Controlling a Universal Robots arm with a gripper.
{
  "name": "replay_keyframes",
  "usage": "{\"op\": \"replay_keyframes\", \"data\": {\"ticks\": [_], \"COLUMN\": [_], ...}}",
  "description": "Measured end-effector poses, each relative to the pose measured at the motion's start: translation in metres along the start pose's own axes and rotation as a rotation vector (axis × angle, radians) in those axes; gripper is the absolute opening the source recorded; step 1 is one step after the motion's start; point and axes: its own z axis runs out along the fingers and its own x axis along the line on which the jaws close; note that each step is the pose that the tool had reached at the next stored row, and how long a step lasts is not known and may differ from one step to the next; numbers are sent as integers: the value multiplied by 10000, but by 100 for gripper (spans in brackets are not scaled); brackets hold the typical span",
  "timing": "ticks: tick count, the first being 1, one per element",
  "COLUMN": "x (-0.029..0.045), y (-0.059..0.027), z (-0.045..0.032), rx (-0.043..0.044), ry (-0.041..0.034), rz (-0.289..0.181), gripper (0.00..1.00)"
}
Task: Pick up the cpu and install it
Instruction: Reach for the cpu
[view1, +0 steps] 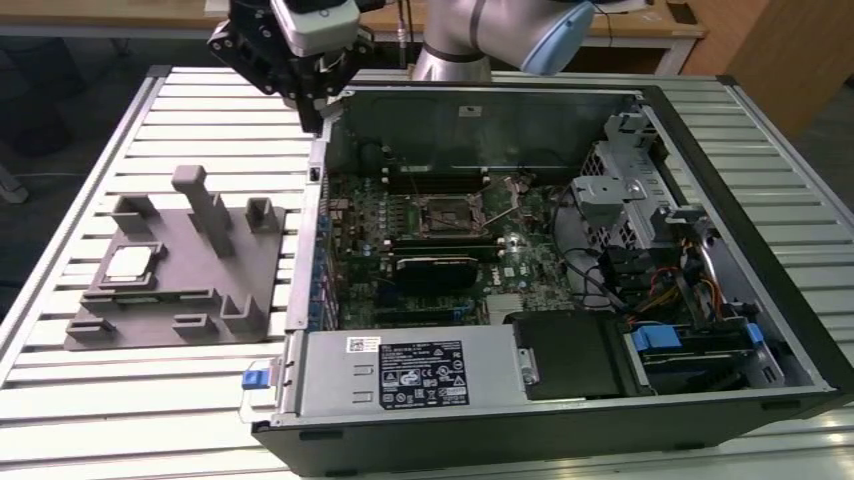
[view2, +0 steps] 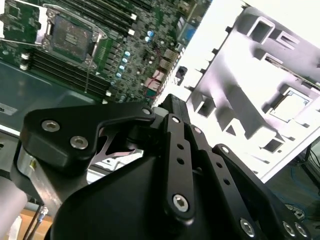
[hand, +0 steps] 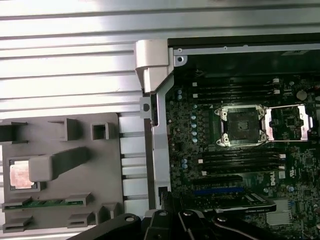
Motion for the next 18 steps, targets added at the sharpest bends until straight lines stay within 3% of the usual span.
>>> {"op": "replay_keyframes", "data": {"ticks": [18], "x": [527], "y": [-40], "z": [157], "rx": [1], "ry": [0], "rz": [1], "gripper": [11]}}
